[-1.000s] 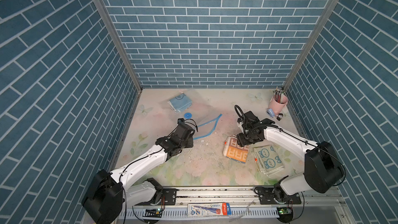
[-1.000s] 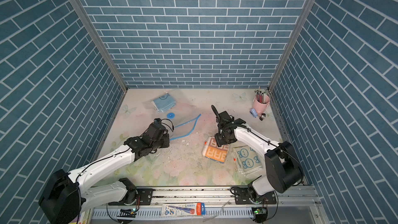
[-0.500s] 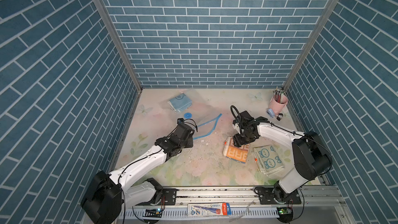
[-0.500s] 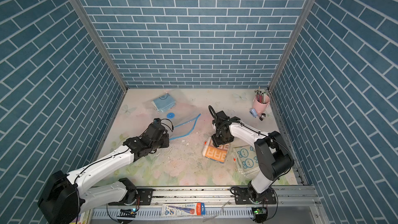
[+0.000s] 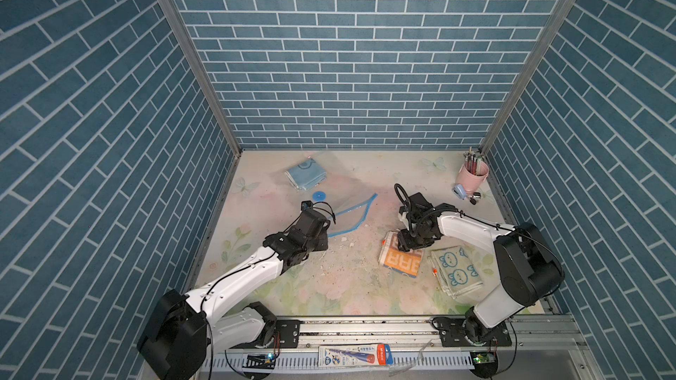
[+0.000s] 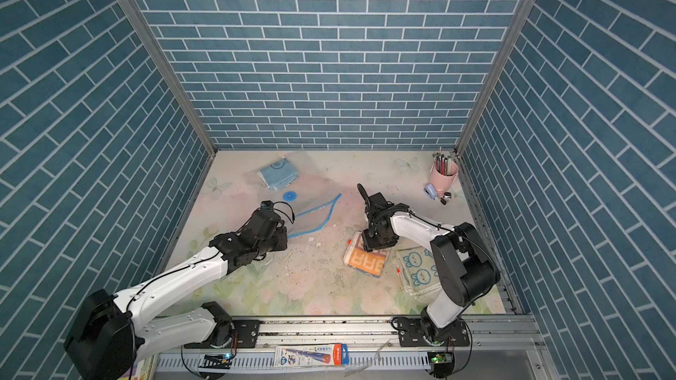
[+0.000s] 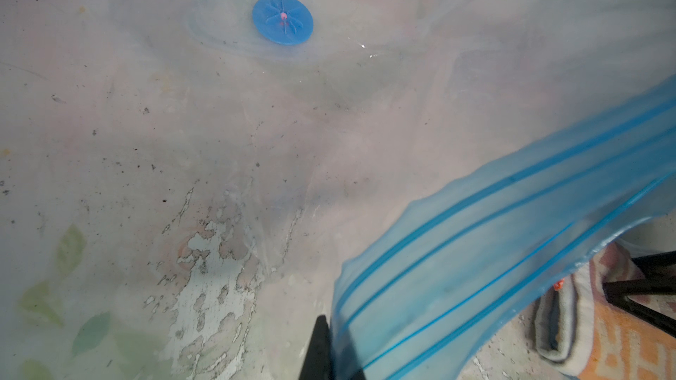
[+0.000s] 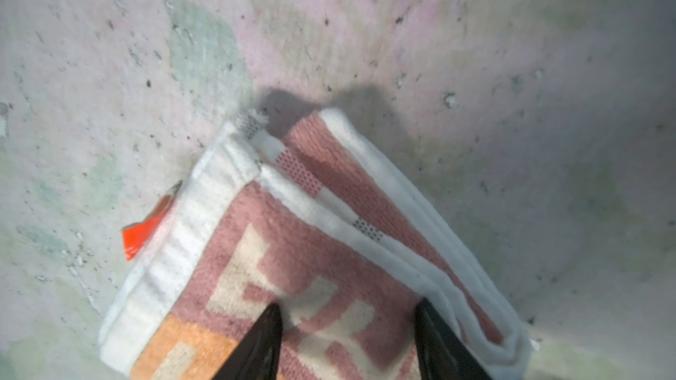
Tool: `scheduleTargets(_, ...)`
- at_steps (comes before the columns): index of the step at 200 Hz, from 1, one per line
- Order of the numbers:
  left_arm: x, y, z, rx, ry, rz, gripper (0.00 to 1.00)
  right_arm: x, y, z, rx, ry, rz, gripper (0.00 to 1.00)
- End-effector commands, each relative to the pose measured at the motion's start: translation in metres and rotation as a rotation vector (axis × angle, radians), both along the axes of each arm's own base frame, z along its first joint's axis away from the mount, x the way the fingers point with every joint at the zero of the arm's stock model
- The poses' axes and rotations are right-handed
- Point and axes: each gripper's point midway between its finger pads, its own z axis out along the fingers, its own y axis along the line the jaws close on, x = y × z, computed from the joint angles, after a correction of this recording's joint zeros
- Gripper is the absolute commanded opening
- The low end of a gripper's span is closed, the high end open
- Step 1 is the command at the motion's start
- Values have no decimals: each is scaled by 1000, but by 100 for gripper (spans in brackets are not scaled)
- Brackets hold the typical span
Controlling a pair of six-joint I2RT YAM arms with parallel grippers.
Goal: Place the folded towel into the vacuum bag
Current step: Adjust the towel at the center of the board.
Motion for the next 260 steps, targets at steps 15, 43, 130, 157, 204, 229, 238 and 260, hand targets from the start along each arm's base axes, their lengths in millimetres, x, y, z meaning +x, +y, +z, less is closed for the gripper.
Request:
scheduleTargets(15, 1, 4, -1, 15, -9, 6, 0, -47, 30, 3, 51, 146, -30, 58)
scheduleTargets(43, 1, 6, 0, 19, -10, 10, 0, -56, 50, 23, 113, 134, -2, 59)
scheduleTargets(130, 3, 4, 0, 20, -12, 10, 0, -34, 19, 101, 17, -398, 466, 59)
scheduleTargets(157, 3, 5, 3, 22, -16, 12, 0, -35, 26, 101, 15, -478, 675, 59)
scheduleTargets(204, 1, 11, 7, 35, -28, 25, 0, -33, 29, 72, -44, -307, 650, 58)
scheduleTargets(229, 0, 12, 6, 40, -28, 24, 0, -39, 36, 50, -23, -165, 570, 55)
scheduleTargets(238, 0, 13, 6, 42, -27, 25, 0, -42, 40, 45, -11, -121, 541, 54)
scheduleTargets(260, 0, 12, 5, 42, -25, 23, 0, -48, 46, 30, 16, -33, 493, 53)
